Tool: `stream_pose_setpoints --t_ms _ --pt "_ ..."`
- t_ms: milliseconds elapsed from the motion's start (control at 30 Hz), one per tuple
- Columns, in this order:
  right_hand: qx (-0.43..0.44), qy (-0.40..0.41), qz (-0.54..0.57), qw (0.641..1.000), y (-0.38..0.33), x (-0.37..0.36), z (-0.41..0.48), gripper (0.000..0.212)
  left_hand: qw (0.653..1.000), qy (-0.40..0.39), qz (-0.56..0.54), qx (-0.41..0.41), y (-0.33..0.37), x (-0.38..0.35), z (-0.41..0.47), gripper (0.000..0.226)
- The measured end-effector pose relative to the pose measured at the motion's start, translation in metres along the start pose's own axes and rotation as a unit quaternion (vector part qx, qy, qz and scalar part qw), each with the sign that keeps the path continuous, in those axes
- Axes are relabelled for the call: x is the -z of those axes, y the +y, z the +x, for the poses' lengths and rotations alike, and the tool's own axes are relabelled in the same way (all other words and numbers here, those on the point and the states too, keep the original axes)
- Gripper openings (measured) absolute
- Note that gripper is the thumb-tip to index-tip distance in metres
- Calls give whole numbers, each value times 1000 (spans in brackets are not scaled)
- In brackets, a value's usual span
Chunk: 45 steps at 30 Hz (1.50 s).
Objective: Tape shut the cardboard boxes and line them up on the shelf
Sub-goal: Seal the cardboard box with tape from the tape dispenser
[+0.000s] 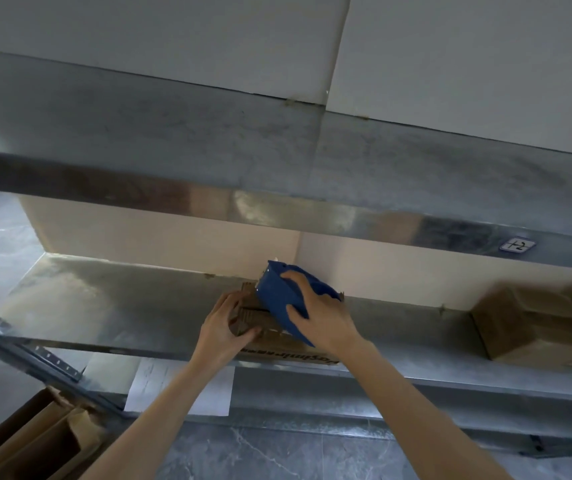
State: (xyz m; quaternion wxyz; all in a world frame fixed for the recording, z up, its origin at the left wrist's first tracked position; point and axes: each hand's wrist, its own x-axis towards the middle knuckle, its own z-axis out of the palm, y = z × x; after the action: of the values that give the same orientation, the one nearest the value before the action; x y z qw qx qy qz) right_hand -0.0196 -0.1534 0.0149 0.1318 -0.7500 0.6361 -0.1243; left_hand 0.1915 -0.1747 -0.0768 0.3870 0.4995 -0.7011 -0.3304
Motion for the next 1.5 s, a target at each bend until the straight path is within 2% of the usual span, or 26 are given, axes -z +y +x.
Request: stream_pose_setpoints --t_ms 100,267,433,633,900,1133,1233,1500 --pt "17 -73 24 997 7 -6 1 56 1000 0 -23 1 -1 1 -3 58" --pt "13 -128 73 989 9 -6 9 64 999 -4 -38 21 0 3 -3 58" --pt "34 -50 -20 998 4 -14 3 59 1000 -9 -15 24 3 3 -1 56" --pt "44 -7 -44 998 10 -13 0 53 998 -40 6 49 12 15 8 52" --pt "162 -6 -74 984 13 13 -18 53 993 -43 -62 95 36 60 36 42" --pt "230 -3 -106 967 -3 31 -33 51 985 -154 -52 51 62 71 43 34" --pt "239 4 -98 966 -8 36 -37 51 982 -178 -64 25 68 71 40 32" --pt "216 -15 -100 971 -17 47 -40 55 988 -132 -71 26 77 65 38 39"
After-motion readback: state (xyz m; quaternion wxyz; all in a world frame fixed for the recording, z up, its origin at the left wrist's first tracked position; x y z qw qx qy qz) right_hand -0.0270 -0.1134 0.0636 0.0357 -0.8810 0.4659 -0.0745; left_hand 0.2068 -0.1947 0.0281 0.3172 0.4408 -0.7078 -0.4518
